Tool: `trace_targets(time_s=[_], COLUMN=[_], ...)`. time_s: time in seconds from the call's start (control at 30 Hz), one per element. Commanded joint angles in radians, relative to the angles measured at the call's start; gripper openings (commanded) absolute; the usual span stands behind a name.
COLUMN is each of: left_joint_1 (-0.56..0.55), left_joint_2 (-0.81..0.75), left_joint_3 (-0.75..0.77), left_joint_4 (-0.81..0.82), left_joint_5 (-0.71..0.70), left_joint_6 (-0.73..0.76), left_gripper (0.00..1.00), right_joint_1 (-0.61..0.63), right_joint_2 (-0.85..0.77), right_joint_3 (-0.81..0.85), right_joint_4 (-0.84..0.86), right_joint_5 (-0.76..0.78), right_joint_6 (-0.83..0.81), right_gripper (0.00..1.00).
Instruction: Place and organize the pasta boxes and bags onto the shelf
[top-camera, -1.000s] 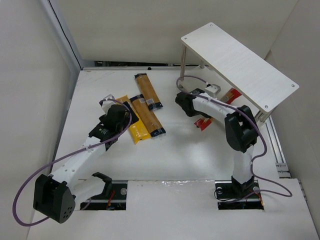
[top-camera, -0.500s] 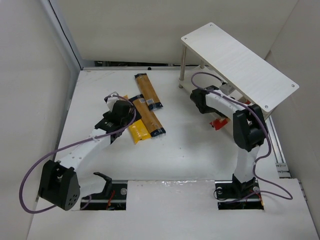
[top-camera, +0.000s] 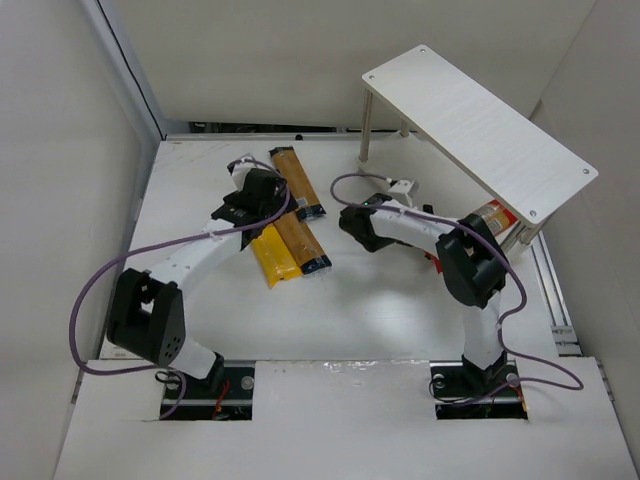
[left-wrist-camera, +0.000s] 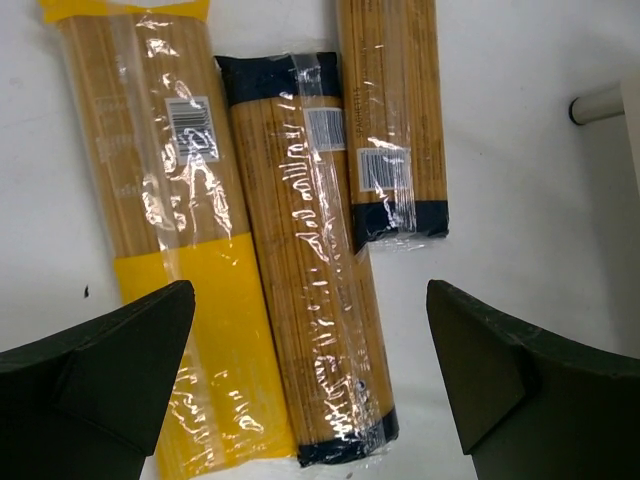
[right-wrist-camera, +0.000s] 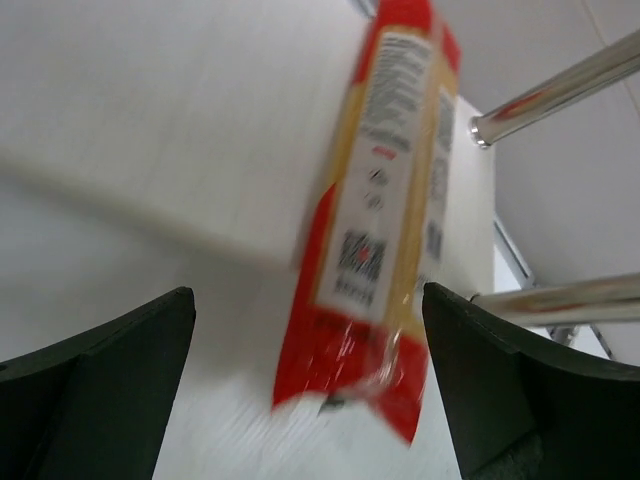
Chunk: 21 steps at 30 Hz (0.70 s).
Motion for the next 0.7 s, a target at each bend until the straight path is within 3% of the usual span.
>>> trace_targets(time_s=[0.0, 0.1, 0.13, 0.17, 0.23, 0.27, 0.3, 0.37, 0.5, 0.67], left_joint_1=[-0.001, -0.001, -0.001, -0.001, -0.001, 0.011, 0.022, 0.033, 0.042, 0.042], left_joint_2=[0.038, 0.127, 0.174, 0.194, 0.229, 0.254, 0.265, 0.312, 0.447, 0.660], left_joint_3=[0.080, 0.166, 0.192, 0.241, 0.281, 0.305, 0.315, 0.332, 0.480, 0.719], left_joint_4=[0.027, 0.009, -0.012, -0.013, -0.026, -0.026, -0.002, 0.009, -0.046, -0.166], left_joint_5=[0.006, 0.006, 0.006, 0.006, -0.005, 0.009, 0.021, 0.054, 0.085, 0.043], left_joint_6=[0.019, 0.030, 0.039, 0.048, 0.048, 0.062, 0.073, 0.087, 0.074, 0.048], left_gripper=[1.00, 1.00, 1.00, 1.00, 1.00, 1.00, 1.00, 1.00, 1.00, 1.00], right_joint_1=[0.116, 0.240, 0.265, 0.282, 0.282, 0.266, 0.235, 0.225, 0.216, 0.216], right_joint_2=[-0.039, -0.088, -0.153, -0.200, -0.322, -0.470, -0.547, -0.742, -0.910, -0.975], right_joint_3=[0.045, 0.036, -0.022, -0.068, -0.201, -0.352, -0.419, -0.557, -0.602, -0.622], right_joint_4=[-0.058, 0.066, 0.156, 0.383, 0.678, 0.928, 1.021, 1.184, 1.163, 1.084], right_joint_5=[-0.045, -0.110, -0.144, -0.193, -0.459, -0.573, -0.776, -0.905, -0.980, -0.976], right_joint_6=[-0.034, -0.187, -0.283, -0.488, -0.707, -0.849, -0.894, -0.983, -1.011, -1.011], right_gripper=[0.99, 0.99, 0.99, 0.99, 0.99, 0.99, 0.99, 0.99, 0.99, 0.99])
